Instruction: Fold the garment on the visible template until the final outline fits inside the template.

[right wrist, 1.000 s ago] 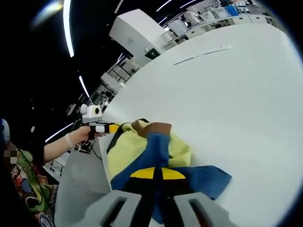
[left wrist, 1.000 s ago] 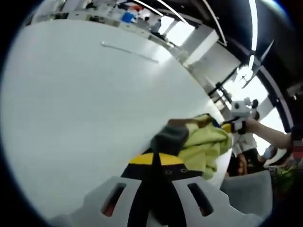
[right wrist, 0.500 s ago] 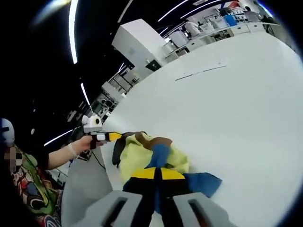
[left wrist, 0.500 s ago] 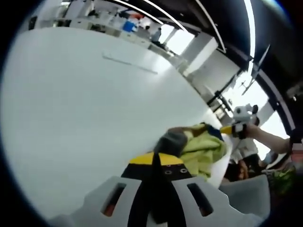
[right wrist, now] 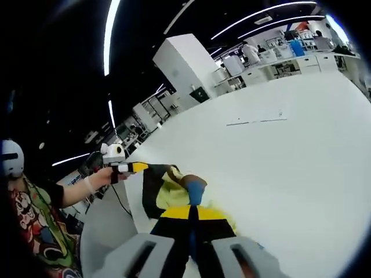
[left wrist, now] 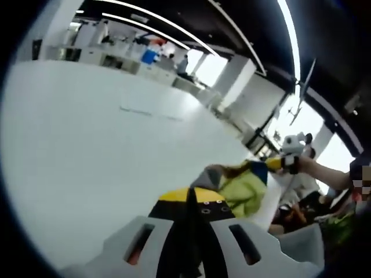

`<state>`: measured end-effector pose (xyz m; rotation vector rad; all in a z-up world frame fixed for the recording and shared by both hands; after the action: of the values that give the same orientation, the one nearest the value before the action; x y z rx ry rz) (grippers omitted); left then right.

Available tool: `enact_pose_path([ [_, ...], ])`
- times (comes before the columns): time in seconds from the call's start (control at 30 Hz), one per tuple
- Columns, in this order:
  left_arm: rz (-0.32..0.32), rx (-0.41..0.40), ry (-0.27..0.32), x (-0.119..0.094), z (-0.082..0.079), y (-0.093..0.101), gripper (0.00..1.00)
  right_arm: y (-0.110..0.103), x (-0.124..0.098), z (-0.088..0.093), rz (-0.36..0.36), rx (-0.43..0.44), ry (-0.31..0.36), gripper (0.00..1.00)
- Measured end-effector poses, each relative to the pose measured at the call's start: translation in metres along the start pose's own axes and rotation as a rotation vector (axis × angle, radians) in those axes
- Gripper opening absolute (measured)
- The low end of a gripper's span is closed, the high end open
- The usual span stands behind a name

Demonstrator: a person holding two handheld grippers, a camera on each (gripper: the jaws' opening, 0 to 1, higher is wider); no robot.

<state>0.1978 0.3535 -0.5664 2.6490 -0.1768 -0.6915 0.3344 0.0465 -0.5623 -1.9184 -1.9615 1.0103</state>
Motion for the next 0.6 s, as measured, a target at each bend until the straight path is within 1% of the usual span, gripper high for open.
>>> enact_pose_path([
  [0.07, 0.006, 0.015, 0.023, -0.004, -0.016, 0.005, 0.00, -0.001, -0.002, -0.011, 0.004, -0.017, 0.016, 0.00],
  [0.17, 0.010, 0.050, 0.055, -0.007, -0.034, 0.008, 0.00, -0.003, -0.004, -0.025, 0.009, -0.045, 0.034, 0.00],
  [0.33, 0.007, 0.077, 0.097, -0.008, -0.059, 0.009, 0.00, -0.007, -0.004, -0.051, 0.020, -0.098, 0.062, 0.00],
  [0.5, -0.003, 0.083, 0.120, -0.002, -0.075, 0.003, 0.00, -0.007, 0.000, -0.078, 0.028, -0.164, 0.052, 0.00],
  [0.6, -0.006, 0.087, 0.136, 0.000, -0.084, 0.003, 0.00, -0.005, 0.004, -0.092, 0.030, -0.187, 0.053, 0.00],
])
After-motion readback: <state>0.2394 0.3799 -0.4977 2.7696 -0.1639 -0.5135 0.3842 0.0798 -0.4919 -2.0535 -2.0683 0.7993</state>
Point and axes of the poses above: the point that each gripper's makers call its tool centre point, and the gripper's own axes: x roughly forward along the fingers, y roughly to its right, z roughly out of its underside, the point moved 5 cm from there along -x, roughly backward along the fingers, and after that the axes turned 9 degrees about -z, right-handed, at the moved point
